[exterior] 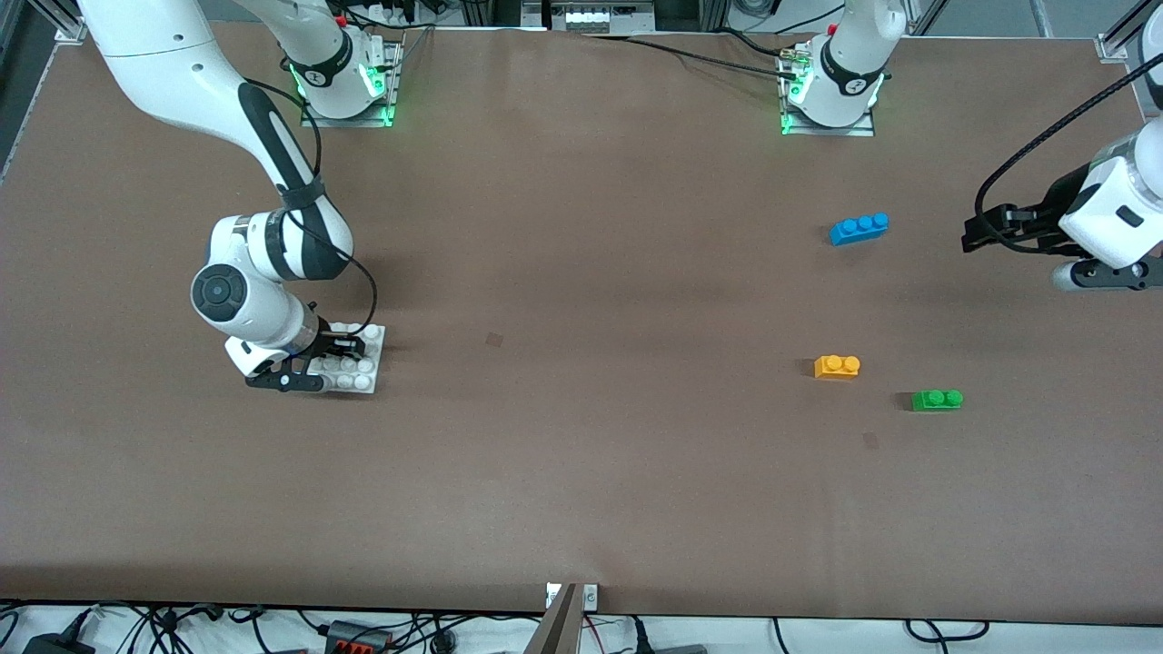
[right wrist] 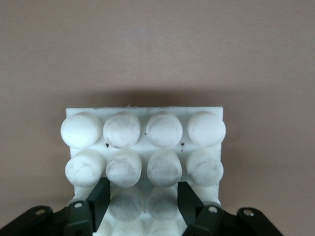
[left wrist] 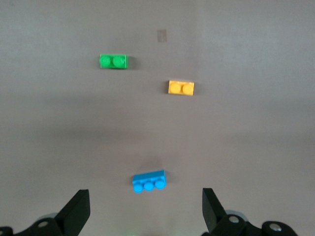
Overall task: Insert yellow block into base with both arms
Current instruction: 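Slide the base toward the table middle while the left gripper grasps the yellow block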
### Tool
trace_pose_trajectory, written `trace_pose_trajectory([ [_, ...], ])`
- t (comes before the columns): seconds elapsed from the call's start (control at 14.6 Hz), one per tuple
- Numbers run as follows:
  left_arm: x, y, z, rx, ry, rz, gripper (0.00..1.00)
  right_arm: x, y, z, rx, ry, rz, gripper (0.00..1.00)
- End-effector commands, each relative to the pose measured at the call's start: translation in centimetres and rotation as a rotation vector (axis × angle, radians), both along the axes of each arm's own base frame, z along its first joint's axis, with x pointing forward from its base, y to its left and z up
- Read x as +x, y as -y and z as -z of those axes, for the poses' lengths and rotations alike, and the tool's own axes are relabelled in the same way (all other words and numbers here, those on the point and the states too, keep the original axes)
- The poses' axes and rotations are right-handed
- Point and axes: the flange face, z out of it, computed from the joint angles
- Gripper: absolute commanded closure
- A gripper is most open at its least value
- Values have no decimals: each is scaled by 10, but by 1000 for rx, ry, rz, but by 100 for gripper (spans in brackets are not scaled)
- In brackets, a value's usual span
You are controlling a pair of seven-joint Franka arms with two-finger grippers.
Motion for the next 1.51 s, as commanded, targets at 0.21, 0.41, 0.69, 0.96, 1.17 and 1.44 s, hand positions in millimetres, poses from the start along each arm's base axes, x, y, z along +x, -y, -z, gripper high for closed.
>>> trace_pose_trajectory([
  [0.21, -1, 21, 128, -40, 119, 4, 0, 0, -70, 13, 14, 19, -95, 40],
  [0.41, 13, 16, 190, -43, 105, -6, 0, -2, -114, 8, 21, 41, -150, 40],
  [0.69, 28, 23, 247, -46, 126, 2, 0, 0, -192, 3, 41, 85, -84, 39],
  [0.96, 37, 31, 271, -51, 112, 24, 0, -3, -253, 19, 91, 86, -29, 39],
  [1.17, 35, 53, 285, -64, 96, 58, 0, -11, -279, 29, 117, 76, -28, 39],
  [1.44, 38, 47, 304, -72, 115, 136, 0, -18, -307, 18, 155, 82, -21, 39],
])
